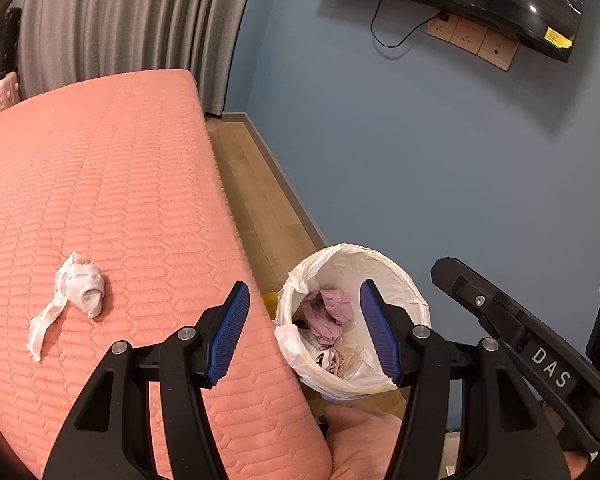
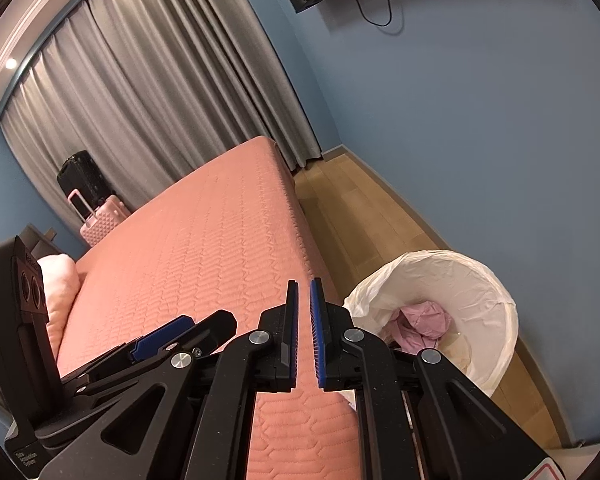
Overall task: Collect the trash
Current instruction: 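Move both open tools back toward the white sock and pad on the bed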
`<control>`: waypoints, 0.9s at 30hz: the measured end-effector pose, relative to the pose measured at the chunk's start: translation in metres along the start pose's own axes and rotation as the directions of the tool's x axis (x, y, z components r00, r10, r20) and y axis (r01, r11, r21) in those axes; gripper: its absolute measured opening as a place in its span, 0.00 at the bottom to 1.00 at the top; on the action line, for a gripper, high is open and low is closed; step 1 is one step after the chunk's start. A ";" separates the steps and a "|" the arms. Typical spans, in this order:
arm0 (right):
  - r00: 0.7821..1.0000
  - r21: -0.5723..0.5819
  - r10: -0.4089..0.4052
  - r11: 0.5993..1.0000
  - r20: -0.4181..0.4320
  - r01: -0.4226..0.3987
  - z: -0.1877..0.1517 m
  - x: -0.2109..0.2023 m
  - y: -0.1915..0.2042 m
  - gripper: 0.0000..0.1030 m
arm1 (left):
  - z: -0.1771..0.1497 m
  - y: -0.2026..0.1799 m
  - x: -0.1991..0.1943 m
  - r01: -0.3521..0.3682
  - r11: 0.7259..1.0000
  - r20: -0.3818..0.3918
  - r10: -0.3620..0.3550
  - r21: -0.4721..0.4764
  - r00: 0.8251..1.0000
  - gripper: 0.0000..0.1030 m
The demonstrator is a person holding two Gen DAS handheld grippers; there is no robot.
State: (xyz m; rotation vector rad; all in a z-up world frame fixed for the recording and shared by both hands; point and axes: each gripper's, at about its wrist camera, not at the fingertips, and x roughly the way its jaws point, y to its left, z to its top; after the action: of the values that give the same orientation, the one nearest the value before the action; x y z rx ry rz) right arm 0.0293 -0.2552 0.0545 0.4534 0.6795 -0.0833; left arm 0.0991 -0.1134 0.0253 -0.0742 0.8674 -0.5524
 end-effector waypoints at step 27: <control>0.994 -0.146 0.068 0.986 -0.088 -0.080 -0.026 0.034 0.095 0.21 | -0.013 0.097 -0.039 -0.085 0.984 0.035 0.092 -0.156 0.995 0.54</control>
State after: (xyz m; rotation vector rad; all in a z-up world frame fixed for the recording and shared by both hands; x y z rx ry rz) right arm 0.0611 -0.1557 0.0514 0.3390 0.7436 0.0565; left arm 0.1108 -0.0090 0.0166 -0.1873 0.8670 -0.3984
